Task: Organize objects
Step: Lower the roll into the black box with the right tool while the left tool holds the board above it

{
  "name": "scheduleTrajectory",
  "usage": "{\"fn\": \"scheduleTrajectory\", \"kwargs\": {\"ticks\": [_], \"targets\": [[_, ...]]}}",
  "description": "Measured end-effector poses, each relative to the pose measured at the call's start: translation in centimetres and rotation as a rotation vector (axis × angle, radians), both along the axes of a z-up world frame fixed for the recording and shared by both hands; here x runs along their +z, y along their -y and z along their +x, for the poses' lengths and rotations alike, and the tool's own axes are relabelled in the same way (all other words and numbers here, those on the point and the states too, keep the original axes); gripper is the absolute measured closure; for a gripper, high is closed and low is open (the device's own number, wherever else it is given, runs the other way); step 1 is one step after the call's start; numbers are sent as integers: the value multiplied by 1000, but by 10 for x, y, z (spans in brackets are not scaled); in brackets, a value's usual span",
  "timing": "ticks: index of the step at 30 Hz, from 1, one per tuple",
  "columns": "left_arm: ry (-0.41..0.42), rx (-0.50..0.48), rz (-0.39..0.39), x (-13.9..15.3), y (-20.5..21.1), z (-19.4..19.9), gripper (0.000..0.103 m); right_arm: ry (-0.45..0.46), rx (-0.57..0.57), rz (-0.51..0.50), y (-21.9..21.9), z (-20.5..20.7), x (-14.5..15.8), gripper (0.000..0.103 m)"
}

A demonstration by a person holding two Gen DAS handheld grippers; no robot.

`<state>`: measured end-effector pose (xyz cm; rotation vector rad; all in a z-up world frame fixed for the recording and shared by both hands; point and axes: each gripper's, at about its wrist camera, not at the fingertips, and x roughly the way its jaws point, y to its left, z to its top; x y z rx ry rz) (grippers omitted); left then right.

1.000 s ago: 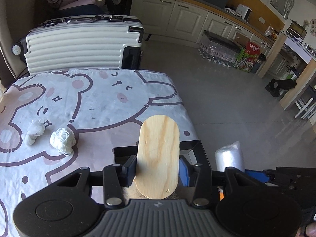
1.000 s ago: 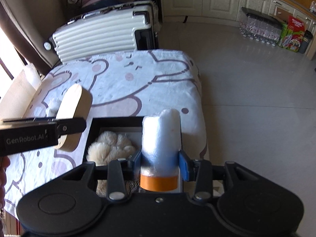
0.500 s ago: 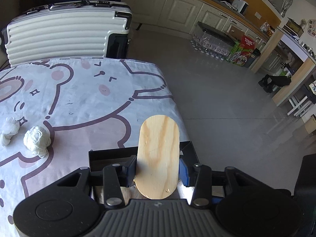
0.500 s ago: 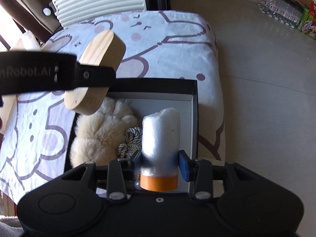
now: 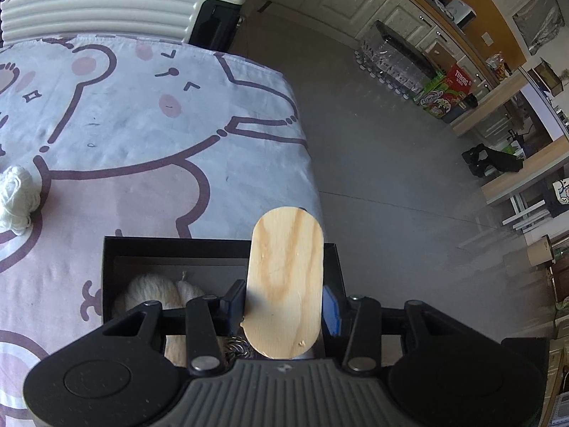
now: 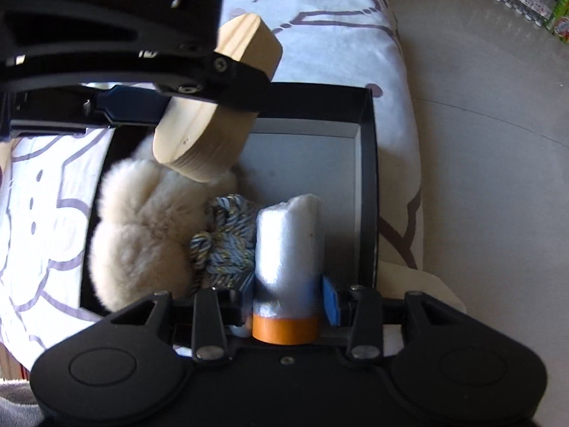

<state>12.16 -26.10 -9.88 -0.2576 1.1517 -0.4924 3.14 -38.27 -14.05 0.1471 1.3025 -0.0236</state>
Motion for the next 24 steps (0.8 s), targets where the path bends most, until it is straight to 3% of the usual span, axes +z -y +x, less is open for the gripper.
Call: {"fn": "scheduleTrajectory", "kwargs": {"ticks": [4, 12, 24], "targets": [[-35, 4, -19, -10, 6, 3, 58, -5, -49, 39, 7, 2, -4, 62], [-79, 23, -24, -27, 9, 9, 58, -33, -24, 43, 2, 1, -5, 62], [-114, -22, 52, -47, 20, 9, 59, -48, -22, 56, 4, -2, -3, 62]]}}
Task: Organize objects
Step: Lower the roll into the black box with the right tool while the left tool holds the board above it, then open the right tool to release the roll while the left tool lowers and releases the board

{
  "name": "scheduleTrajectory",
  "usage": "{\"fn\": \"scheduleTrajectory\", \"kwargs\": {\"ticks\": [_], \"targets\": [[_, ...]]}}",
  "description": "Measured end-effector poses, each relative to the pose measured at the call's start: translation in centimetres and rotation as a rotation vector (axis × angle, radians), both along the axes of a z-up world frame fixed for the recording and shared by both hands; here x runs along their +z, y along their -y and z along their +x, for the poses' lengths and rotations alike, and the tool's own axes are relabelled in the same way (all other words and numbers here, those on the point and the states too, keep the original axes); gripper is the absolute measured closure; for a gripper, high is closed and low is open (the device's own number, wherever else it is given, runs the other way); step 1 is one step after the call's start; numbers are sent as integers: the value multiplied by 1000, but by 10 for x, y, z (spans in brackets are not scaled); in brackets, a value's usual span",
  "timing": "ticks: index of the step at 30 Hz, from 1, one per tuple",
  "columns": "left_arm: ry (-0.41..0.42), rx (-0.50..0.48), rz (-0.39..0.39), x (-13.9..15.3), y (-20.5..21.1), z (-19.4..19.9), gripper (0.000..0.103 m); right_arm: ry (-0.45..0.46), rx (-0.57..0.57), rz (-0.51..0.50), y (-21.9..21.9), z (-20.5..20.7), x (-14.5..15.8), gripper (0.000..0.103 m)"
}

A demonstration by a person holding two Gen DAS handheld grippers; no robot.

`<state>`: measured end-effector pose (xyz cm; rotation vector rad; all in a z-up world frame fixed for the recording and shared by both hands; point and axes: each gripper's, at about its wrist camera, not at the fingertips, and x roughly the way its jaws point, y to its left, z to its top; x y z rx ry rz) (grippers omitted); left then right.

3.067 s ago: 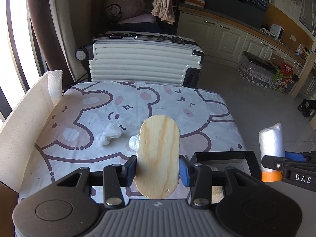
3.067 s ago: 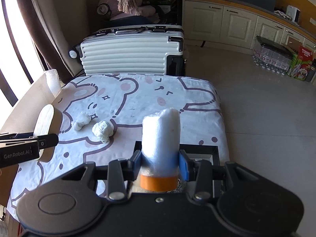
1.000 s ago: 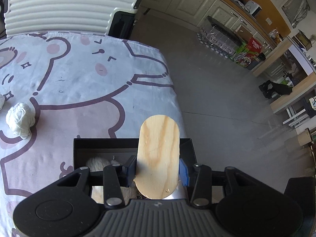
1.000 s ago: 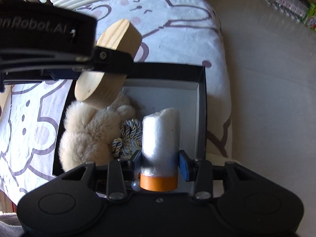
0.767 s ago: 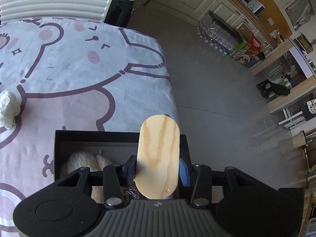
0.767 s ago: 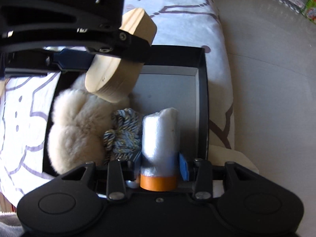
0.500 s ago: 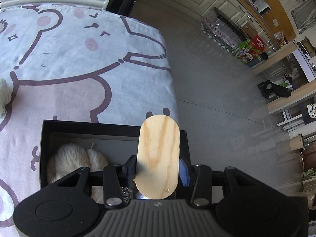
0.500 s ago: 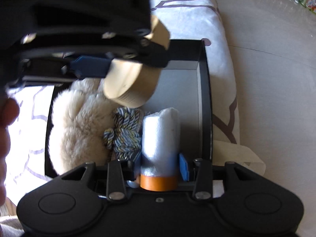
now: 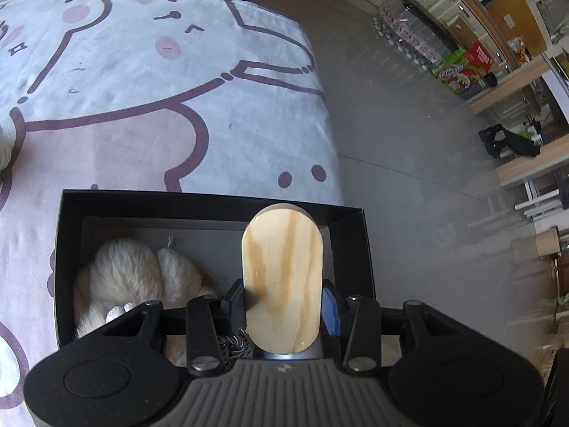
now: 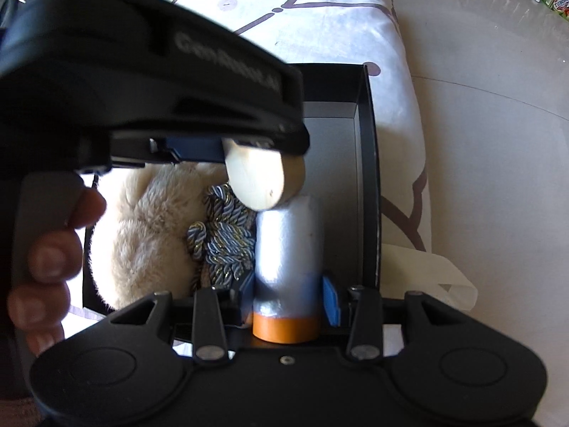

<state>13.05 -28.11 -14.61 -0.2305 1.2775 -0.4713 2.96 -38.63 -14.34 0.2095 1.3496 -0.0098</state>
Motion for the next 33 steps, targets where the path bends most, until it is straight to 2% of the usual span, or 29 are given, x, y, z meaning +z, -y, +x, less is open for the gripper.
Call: {"fn": "scheduleTrajectory", "kwargs": {"ticks": [5, 6, 8, 15, 19, 23, 26, 32, 33], "targets": [[5, -14, 14, -1, 2, 0, 57, -4, 1, 5, 0, -1, 0, 62], [8, -19, 15, -1, 3, -1, 55, -3, 1, 6, 1, -1, 0, 62], [18, -19, 14, 1, 2, -1, 41, -3, 3, 5, 1, -1, 0, 62], [41, 11, -17, 13, -9, 3, 40, -7, 5, 2, 1, -3, 2, 61], [40, 40, -19, 14, -16, 6, 44, 17, -19, 10, 6, -5, 9, 61], [42, 40, -16, 14, -18, 6, 58, 58, -43, 20, 10, -7, 19, 61], [38, 39, -11, 13, -18, 5, 68, 94, -69, 25, 13, -8, 26, 68], [47, 45, -28, 18, -22, 6, 71, 193, -97, 15, 23, -9, 34, 68], [52, 43, -30, 19, -23, 6, 71, 201, -93, 11, 30, 7, 29, 68]]}}
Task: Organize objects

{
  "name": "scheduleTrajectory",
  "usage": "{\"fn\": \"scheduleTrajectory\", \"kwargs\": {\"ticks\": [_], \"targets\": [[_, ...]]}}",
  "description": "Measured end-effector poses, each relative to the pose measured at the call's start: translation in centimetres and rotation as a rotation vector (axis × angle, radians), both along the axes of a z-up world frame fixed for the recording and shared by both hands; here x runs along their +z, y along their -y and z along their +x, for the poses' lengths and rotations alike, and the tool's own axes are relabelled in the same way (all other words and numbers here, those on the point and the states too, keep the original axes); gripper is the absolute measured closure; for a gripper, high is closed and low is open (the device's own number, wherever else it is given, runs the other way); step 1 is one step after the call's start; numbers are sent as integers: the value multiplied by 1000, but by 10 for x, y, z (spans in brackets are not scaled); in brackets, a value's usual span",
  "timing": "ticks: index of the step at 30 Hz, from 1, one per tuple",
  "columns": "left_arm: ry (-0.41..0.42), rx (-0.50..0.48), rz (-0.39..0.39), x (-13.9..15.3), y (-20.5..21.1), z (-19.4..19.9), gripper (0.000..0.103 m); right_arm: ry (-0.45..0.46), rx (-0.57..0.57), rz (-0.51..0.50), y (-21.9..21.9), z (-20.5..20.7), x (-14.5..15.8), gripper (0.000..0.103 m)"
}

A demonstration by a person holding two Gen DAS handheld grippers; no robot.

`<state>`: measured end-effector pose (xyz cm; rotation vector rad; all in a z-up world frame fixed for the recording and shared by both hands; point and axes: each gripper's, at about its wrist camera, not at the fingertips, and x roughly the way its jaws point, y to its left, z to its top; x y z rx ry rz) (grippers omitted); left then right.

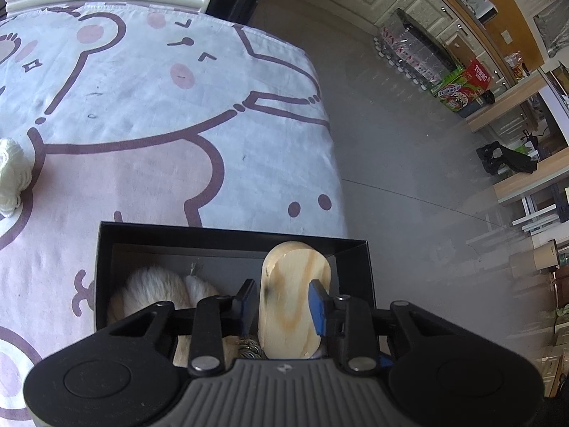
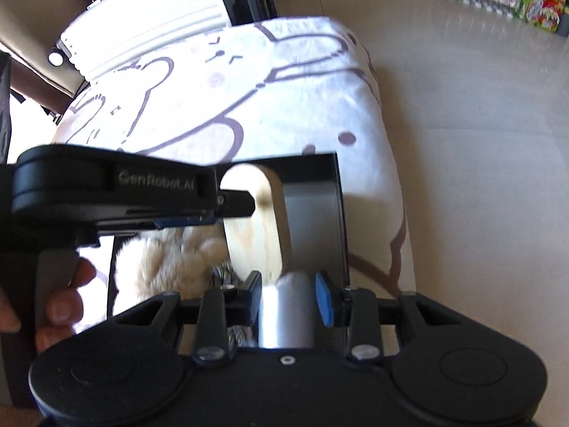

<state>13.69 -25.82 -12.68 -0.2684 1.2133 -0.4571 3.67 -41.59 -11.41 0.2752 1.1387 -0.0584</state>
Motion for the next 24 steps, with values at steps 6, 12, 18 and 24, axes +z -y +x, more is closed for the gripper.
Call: {"fn": "scheduleTrajectory", "kwargs": {"ticks": [6, 12, 18, 24], "targets": [[71, -10, 32, 16, -15, 4, 71, 35, 49, -40, -18, 19, 4, 54], [126, -14, 70, 27, -34, 7, 71, 39, 50, -95, -34, 39, 2, 43], [129, 6, 72, 29, -50, 11, 71, -16, 5, -113, -37, 49, -2, 57], [134, -3, 83, 31, -50, 11, 71, -1, -190, 11, -11, 43, 11, 57]]}}
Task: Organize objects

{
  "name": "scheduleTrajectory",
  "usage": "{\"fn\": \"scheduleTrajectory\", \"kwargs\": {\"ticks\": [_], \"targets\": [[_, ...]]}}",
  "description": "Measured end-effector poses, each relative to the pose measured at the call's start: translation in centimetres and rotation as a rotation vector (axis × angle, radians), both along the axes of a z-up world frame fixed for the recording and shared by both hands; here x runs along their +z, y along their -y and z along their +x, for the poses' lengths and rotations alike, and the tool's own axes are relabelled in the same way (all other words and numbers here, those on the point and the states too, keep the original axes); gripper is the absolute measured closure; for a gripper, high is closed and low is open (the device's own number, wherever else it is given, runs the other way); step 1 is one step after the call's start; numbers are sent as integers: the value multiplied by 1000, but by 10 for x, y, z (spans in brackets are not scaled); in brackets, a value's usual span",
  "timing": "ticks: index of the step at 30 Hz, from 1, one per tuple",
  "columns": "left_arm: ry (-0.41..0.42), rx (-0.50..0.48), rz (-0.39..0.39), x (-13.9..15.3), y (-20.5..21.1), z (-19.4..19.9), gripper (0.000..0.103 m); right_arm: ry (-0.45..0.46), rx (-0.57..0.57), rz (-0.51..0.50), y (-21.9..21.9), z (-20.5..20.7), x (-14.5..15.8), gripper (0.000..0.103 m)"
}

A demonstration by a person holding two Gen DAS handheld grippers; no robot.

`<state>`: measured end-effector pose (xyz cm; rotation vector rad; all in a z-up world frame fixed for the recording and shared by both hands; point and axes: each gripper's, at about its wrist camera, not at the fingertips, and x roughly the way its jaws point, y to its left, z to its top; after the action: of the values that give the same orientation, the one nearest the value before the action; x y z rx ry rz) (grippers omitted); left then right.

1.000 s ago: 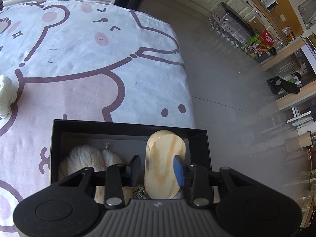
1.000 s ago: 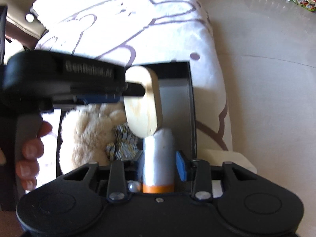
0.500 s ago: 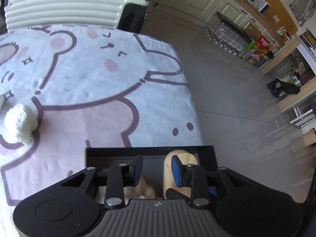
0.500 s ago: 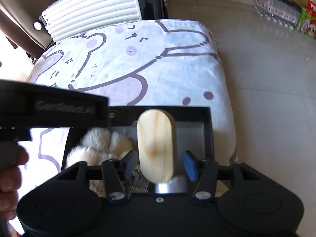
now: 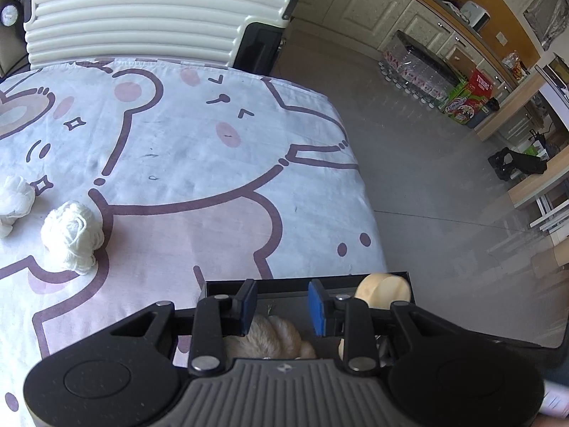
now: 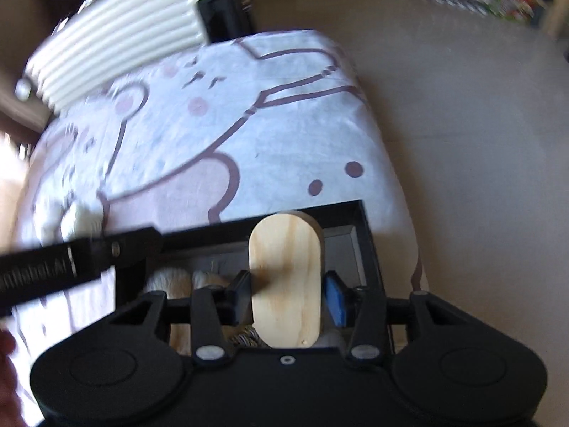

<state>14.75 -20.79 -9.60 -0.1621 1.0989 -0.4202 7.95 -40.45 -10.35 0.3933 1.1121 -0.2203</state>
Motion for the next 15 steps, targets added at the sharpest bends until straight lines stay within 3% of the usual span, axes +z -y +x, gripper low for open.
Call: {"fn": "scheduleTrajectory", "kwargs": {"ticks": [3, 7, 12, 15], "targets": [[17, -15, 17, 2, 0, -2, 71, 23, -227, 190, 26, -11, -2, 57], [34, -30, 35, 5, -3, -5, 71, 31, -448, 355, 43, -23, -19, 57], [41, -37, 60, 4, -7, -4, 71, 25, -552, 508, 42, -26, -39, 55], [32, -37, 68, 1, -8, -3, 70, 14, -540, 472, 35, -21, -36, 47]]}}
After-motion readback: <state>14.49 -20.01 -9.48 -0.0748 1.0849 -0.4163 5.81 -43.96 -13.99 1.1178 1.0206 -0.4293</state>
